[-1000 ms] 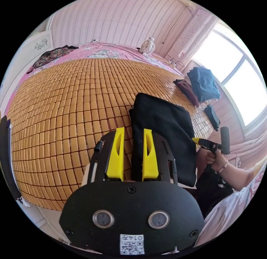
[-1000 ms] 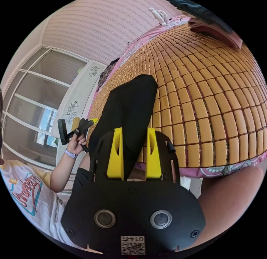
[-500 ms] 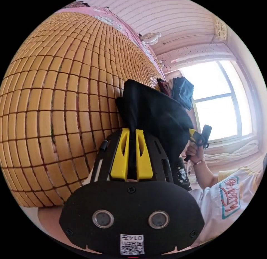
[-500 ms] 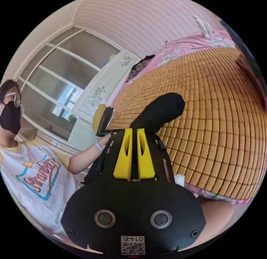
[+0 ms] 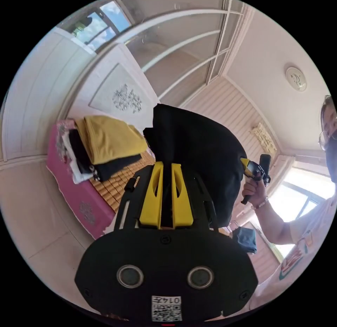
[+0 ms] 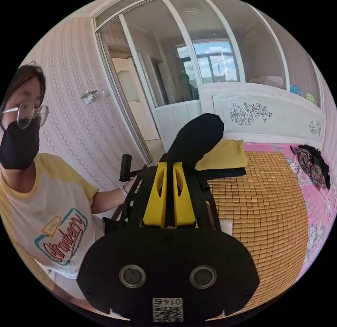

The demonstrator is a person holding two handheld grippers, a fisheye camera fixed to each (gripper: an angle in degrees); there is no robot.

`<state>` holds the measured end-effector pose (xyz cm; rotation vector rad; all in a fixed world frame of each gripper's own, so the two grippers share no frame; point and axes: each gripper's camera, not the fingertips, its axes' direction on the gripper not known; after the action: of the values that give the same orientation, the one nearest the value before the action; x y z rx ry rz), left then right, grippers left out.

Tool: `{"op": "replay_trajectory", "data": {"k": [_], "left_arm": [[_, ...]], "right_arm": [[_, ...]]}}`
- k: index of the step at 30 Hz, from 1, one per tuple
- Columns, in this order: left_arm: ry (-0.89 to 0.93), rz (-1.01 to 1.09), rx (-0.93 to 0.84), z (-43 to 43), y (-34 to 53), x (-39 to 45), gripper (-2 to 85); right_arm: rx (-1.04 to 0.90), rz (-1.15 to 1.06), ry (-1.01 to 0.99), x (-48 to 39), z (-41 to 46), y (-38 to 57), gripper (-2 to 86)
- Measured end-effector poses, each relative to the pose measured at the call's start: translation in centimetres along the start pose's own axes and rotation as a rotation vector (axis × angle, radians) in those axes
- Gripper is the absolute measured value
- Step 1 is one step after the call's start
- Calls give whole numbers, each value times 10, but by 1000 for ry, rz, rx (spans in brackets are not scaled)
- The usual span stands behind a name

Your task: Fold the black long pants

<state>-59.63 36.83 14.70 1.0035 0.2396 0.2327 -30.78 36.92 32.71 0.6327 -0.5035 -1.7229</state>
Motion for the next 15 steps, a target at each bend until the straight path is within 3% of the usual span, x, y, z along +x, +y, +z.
{"op": "replay_trajectory", "data": {"k": [4,7,10,12,15], "left_arm": [[-100,63,127,-1,-52,-19,42],[-155,22,66,44,-92,-53,52],[-390,-80,-122,106,-95,-102,49],[-581,33,-302,148,-75,-118,35],[-601,77,-254,150,-70,-113,37]], "right_arm": [[-41,50,50,79,66,-109,33],[-85,288,140,166,116,-160,62],[-161,474,252,218,153,-143,72],[-189,501,239,228,165,-114,72],[-245,487,230,227,157,-50,70]]}}
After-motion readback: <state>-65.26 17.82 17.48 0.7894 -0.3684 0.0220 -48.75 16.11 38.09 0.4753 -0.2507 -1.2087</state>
